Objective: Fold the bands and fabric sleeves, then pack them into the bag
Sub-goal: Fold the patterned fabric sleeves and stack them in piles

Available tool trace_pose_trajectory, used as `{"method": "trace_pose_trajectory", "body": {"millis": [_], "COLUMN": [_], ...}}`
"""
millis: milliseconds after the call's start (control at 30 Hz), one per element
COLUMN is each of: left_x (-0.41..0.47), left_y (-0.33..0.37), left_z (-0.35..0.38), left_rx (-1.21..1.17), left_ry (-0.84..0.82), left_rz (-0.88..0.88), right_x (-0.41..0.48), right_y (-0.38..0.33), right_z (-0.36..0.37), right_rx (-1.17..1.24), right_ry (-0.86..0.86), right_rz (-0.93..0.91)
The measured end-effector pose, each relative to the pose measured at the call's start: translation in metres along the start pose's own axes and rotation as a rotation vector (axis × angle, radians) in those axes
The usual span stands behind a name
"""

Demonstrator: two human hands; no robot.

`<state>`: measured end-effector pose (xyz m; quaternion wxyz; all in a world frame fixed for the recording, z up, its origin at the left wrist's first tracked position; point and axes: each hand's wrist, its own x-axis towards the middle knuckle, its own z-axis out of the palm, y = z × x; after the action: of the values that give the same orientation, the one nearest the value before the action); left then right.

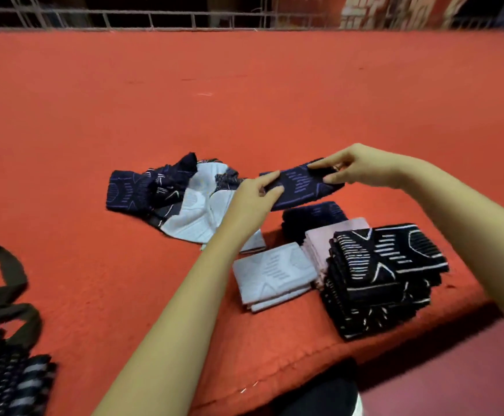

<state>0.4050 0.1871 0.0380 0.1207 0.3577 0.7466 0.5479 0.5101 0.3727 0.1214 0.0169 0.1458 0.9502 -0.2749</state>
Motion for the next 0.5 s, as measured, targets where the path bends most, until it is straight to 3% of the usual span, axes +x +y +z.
{"method": "trace_pose_trajectory", "body": {"millis": [267, 500], "left_x": [0.012, 0.011], "left_y": [-0.024, -0.041], "left_z": [0.057, 0.069], "left_rx": [-0.008, 0.008], "left_ry": [-0.071, -0.094], "left_rz": [-0.07, -0.11], "right_x": [-0.001, 0.004], "right_y": [0.085, 0.114], "right_z": [0.009, 0.034], "right_rx": [0.128, 0.246], "right_ry": [-0.042, 0.0], "right_rz": [0.03, 0.018]}}
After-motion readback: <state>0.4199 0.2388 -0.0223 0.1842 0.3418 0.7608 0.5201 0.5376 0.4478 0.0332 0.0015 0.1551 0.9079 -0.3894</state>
